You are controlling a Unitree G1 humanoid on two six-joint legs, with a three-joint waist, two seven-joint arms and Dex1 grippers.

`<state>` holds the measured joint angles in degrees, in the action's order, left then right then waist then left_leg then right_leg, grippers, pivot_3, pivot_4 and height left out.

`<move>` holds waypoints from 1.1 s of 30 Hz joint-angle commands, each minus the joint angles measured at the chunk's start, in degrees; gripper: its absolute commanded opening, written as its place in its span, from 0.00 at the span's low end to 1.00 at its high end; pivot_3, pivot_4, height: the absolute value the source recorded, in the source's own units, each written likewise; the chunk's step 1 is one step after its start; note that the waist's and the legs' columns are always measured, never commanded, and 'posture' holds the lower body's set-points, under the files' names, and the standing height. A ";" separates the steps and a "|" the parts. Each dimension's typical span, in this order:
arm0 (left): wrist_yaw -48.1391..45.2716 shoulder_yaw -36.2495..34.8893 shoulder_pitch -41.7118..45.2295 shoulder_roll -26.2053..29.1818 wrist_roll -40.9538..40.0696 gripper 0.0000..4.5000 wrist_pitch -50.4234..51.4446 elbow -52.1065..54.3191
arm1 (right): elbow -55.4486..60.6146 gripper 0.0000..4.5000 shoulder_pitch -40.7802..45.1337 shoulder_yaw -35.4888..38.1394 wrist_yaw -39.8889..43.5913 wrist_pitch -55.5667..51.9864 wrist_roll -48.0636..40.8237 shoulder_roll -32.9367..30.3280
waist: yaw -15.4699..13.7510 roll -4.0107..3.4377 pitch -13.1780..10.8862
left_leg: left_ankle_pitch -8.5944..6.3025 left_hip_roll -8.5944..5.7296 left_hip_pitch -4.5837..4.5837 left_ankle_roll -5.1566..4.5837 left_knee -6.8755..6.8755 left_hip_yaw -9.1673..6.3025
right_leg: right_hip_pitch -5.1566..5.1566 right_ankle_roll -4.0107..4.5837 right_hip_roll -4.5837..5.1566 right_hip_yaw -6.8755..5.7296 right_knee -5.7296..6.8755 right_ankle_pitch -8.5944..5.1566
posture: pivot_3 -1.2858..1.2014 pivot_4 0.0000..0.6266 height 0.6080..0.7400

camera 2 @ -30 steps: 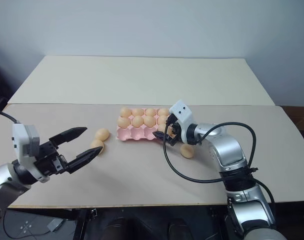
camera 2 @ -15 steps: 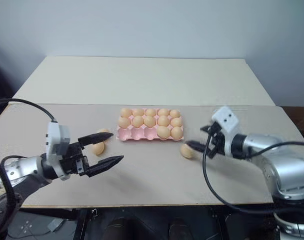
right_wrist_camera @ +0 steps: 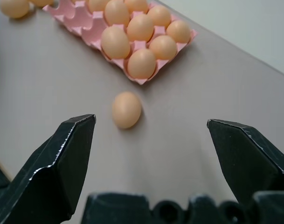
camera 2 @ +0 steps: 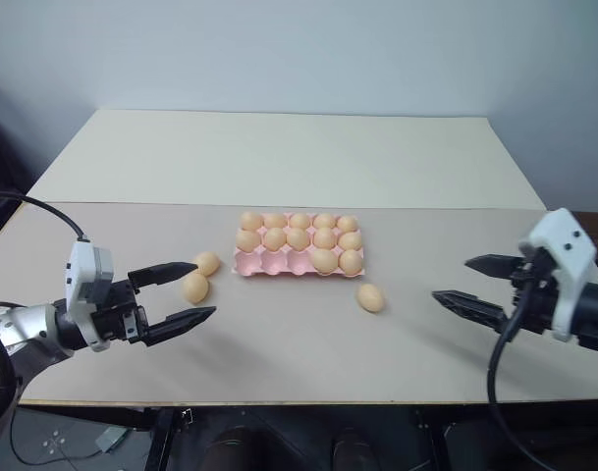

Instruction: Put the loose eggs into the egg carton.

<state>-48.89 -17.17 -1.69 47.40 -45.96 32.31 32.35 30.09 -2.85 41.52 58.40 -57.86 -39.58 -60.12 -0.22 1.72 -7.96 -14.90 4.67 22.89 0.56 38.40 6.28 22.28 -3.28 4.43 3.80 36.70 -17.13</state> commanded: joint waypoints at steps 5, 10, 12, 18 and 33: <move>-0.31 -0.43 1.20 -0.22 -0.18 1.00 -0.53 1.03 | 0.78 0.99 3.11 -6.08 -1.70 5.78 -0.05 0.59 | 0.57 0.03 0.02 | 0.00 0.02 -0.09 0.00 0.02 0.01 | -0.04 0.00 -0.02 0.03 0.09 0.00 | 0.52 0.24 1.00; 0.99 0.26 1.52 -1.01 -0.59 1.00 0.13 2.48 | 2.94 0.99 9.20 -22.40 -13.86 8.12 6.77 7.56 | 0.86 0.04 0.02 | 0.00 0.03 0.01 0.01 -0.02 -0.01 | 0.05 0.00 -0.03 0.03 0.06 0.00 | 0.52 0.24 1.00; 1.52 0.44 1.71 -1.26 -0.68 1.00 0.35 2.95 | 2.49 0.99 11.61 -26.25 -18.42 7.45 8.45 11.14 | 0.88 0.02 0.01 | 0.01 0.03 0.03 0.03 0.00 -0.01 | 0.07 0.00 -0.03 0.02 0.07 0.00 | 0.52 0.24 1.00; 2.88 -0.14 0.35 -1.78 -1.21 1.00 0.68 4.76 | 3.88 0.99 13.80 -33.27 -23.15 6.72 10.20 15.92 | 0.45 0.02 0.01 | 0.02 0.02 0.08 0.03 0.02 0.00 | 0.10 0.00 0.00 0.01 0.09 0.00 | 0.52 0.24 1.00; 5.16 -0.17 -0.14 -2.11 -0.97 1.00 0.41 5.57 | 0.22 0.99 16.01 -43.67 -32.65 2.02 16.87 22.36 | 0.57 0.02 0.01 | 0.02 0.03 0.05 0.04 0.03 0.00 | 0.11 0.01 -0.01 0.00 0.13 0.00 | 0.52 0.24 1.00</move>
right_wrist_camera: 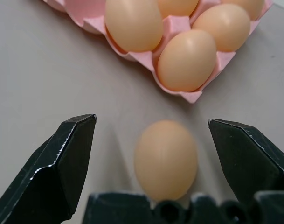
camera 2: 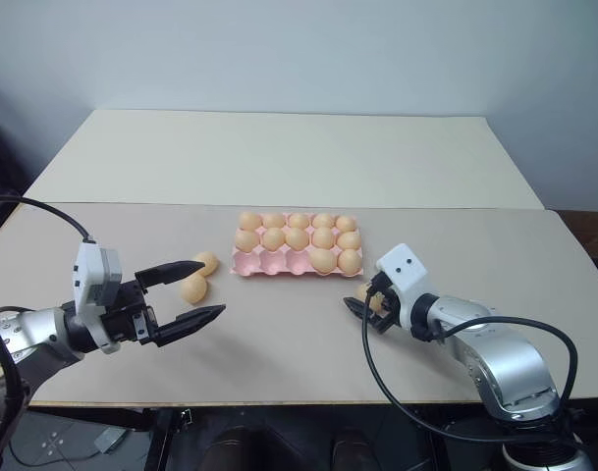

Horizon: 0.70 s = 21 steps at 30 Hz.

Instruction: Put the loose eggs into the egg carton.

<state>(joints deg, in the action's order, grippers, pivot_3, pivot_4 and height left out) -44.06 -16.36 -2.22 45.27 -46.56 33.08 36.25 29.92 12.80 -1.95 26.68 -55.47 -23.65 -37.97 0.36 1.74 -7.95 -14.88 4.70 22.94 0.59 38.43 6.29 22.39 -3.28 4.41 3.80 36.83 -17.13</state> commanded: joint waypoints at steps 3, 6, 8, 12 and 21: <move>0.80 -1.12 0.53 -0.05 -0.34 1.00 -0.41 1.64 | -0.54 0.91 0.34 -0.57 -1.63 -0.14 1.64 1.04 | 0.01 0.00 0.00 | 0.00 0.00 0.00 0.00 0.00 0.00 | 0.00 0.00 0.00 0.00 0.00 0.00 | 0.52 0.24 1.00; 1.02 -1.40 0.50 0.09 -0.63 1.00 -0.31 1.67 | -1.81 0.72 0.43 -1.06 -1.97 0.42 2.47 1.55 | 0.04 0.00 0.00 | 0.00 0.00 0.00 0.00 -0.01 0.00 | 0.00 0.00 0.00 0.00 -0.01 0.00 | 0.52 0.24 1.00; 1.04 -1.53 0.40 0.18 -0.60 1.00 -0.35 1.64 | -2.40 0.57 0.48 -1.34 -2.11 0.55 2.94 1.92 | 0.06 0.00 0.00 | 0.00 0.00 0.00 0.00 0.00 0.00 | 0.01 0.00 0.00 0.00 -0.01 0.00 | 0.52 0.24 1.00; 1.27 -1.70 0.55 0.19 -0.51 1.00 -0.34 1.48 | -2.84 0.38 0.36 -1.60 -2.02 0.95 3.56 2.24 | 0.13 0.00 0.00 | 0.00 0.00 -0.01 0.00 0.00 0.00 | -0.01 0.00 0.00 0.00 0.00 0.00 | 0.52 0.24 1.00; -1.17 -8.77 -5.08 1.92 -1.40 1.00 -0.34 1.92 | 6.55 0.36 11.89 11.38 11.28 -0.26 -17.28 0.55 | 0.73 -0.04 -0.03 | 0.00 0.05 0.02 -0.01 -0.04 0.01 | 0.10 0.00 -0.04 0.02 0.05 0.00 | 0.52 0.24 1.00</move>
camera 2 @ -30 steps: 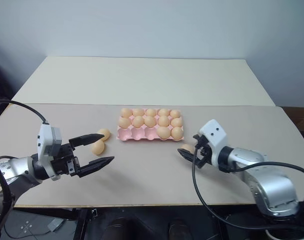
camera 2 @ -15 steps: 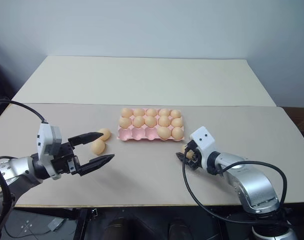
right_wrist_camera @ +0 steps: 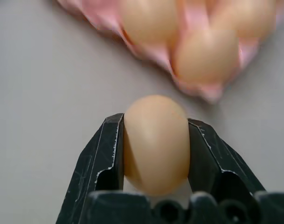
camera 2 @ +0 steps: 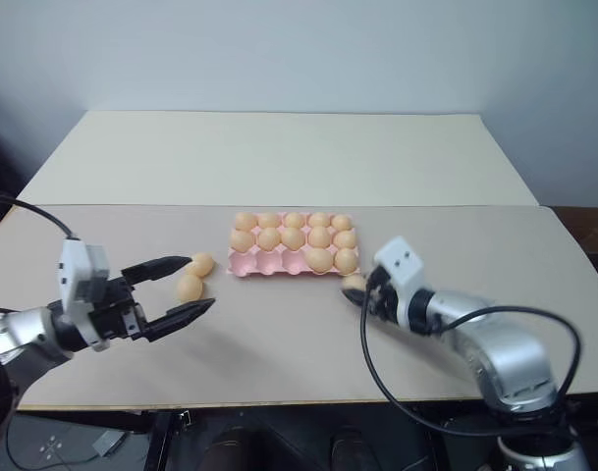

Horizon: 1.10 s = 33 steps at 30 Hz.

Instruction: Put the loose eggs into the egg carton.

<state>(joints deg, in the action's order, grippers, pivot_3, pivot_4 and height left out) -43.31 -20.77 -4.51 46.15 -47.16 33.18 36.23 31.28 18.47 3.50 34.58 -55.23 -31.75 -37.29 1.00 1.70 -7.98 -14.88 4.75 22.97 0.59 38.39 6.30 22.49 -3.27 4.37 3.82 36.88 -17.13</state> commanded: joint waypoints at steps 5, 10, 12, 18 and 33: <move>-2.35 -6.27 -8.59 -0.76 3.11 1.00 -4.17 2.60 | 1.42 0.35 14.84 -1.81 0.60 1.69 -7.26 4.75 | 0.01 0.07 0.04 | 0.00 0.06 -0.13 0.00 -0.09 0.01 | -0.06 0.12 -0.03 -0.05 0.02 -0.07 | 0.52 0.24 1.00; 2.26 -5.12 -8.37 -4.60 5.18 1.00 -5.70 4.43 | -7.78 0.34 16.03 -13.24 -3.81 10.28 5.93 9.28 | -0.52 0.09 0.06 | 0.00 -0.04 -0.02 0.01 0.02 0.01 | -0.05 0.11 0.08 -0.09 0.07 -0.06 | 0.52 0.24 1.00; 4.66 -4.49 -7.97 -6.25 6.25 1.00 -6.05 5.06 | -10.65 0.34 16.17 -15.35 -4.36 12.98 9.01 10.71 | -0.50 0.09 0.05 | 0.01 -0.04 0.04 0.02 0.03 0.01 | 0.03 0.11 0.07 -0.09 0.10 -0.06 | 0.52 0.24 1.00; 7.32 -3.83 -8.70 -8.06 6.86 1.00 -5.38 6.63 | -17.47 0.34 16.50 -19.51 -4.16 17.43 15.25 13.44 | -0.07 0.09 0.06 | 0.12 -0.02 0.28 0.19 0.04 0.01 | 0.38 0.11 0.05 -0.06 0.24 -0.06 | 0.52 0.24 1.00; 8.92 -1.89 -7.28 -7.98 6.24 1.00 -4.92 7.01 | -28.48 0.33 18.82 -21.23 -1.91 22.17 21.47 19.23 | -0.06 0.09 0.06 | 0.12 -0.01 0.30 0.20 0.03 0.03 | 0.43 0.12 0.03 -0.05 0.26 -0.06 | 0.52 0.24 1.00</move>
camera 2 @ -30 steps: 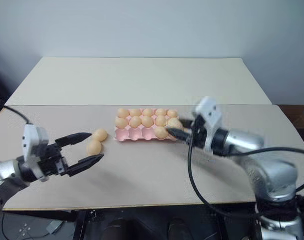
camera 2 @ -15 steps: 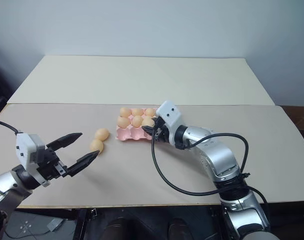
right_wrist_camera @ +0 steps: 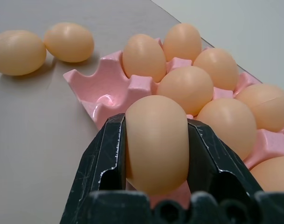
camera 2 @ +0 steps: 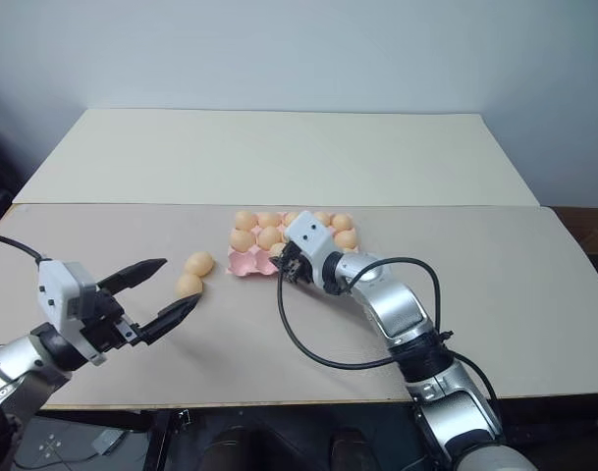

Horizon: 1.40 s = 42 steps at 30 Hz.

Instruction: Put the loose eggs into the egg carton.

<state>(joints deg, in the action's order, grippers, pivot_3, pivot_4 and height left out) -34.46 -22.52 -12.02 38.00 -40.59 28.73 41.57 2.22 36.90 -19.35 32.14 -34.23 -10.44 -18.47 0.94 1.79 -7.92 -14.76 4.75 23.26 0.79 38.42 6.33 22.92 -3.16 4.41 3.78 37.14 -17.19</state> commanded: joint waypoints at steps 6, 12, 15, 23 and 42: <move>-0.39 -0.11 0.45 0.54 -0.41 1.00 -0.44 1.15 | -0.52 0.75 0.42 2.73 0.35 1.00 0.66 0.52 | 0.06 0.00 0.00 | 0.00 0.01 0.00 0.00 -0.01 0.01 | 0.02 0.00 -0.01 0.00 0.01 0.00 | 0.52 0.24 1.00; -0.45 -0.95 0.44 0.76 -0.65 1.00 -0.04 0.20 | 2.15 0.99 0.03 5.64 2.86 1.38 -1.71 -0.42 | -0.02 0.00 0.00 | 0.00 0.00 0.00 0.00 0.00 0.01 | 0.01 0.00 0.00 0.00 0.01 0.00 | 0.52 0.24 1.00; -0.11 -2.58 0.04 0.97 -1.06 1.00 0.39 -0.26 | 7.77 0.99 -0.45 9.80 7.98 1.40 -7.04 -2.64 | -0.11 -0.01 -0.01 | 0.00 0.01 0.04 0.00 -0.01 0.01 | 0.04 0.00 0.00 0.00 0.01 0.00 | 0.52 0.24 1.00; 13.80 -5.64 1.64 -0.88 -6.94 1.00 10.78 1.78 | 18.72 0.99 -3.51 21.97 23.03 -1.57 -22.31 -16.00 | -0.19 0.01 0.00 | -0.04 0.02 -0.07 -0.06 0.00 -0.02 | -0.12 0.00 0.01 0.00 -0.03 0.00 | 0.52 0.24 1.00; 40.13 -14.16 10.91 8.30 -23.61 1.00 43.64 2.22 | 2.60 0.99 -19.82 44.56 42.21 9.09 -25.00 -39.09 | -0.11 0.05 -0.04 | -0.08 -0.01 -0.67 -0.13 -0.03 -0.04 | -0.74 0.01 0.00 0.03 -0.16 -0.01 | 0.52 0.24 1.00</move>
<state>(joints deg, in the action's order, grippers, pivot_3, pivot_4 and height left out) 5.08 -35.14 -1.81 45.57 -62.91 71.68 43.66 5.85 16.65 23.14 73.69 -27.57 -35.86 -56.57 0.83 1.84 -7.96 -14.84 4.73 22.59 0.66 38.37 6.29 22.18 -3.15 4.40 3.82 36.98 -17.20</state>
